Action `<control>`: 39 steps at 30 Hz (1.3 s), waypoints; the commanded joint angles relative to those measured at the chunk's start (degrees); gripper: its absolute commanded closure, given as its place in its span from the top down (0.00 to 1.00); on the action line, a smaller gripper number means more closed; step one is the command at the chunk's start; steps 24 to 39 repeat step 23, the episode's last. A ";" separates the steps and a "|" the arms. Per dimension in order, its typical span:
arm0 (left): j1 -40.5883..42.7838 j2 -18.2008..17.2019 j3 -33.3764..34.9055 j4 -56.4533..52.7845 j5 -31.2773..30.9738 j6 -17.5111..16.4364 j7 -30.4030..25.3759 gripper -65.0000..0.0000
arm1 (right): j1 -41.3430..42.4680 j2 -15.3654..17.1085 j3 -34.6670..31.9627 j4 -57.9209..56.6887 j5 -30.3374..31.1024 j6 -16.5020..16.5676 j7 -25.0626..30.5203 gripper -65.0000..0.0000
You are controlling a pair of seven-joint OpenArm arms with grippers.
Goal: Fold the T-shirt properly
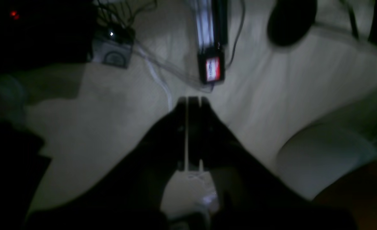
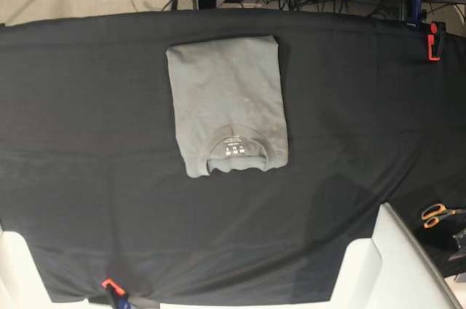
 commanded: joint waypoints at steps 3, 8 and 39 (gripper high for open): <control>-6.94 -0.33 2.62 -13.91 0.00 -0.96 -12.09 0.00 | 4.42 -2.09 -7.14 -19.66 0.07 -0.31 20.23 0.02; -7.73 -0.24 4.29 -10.88 0.00 1.06 -14.11 0.00 | 5.03 -2.97 -5.29 -22.79 0.24 -4.70 35.17 0.03; -7.64 -0.24 4.29 -10.62 0.00 8.44 -14.11 0.00 | 3.80 -2.44 1.30 -22.21 -0.11 -10.59 35.00 0.03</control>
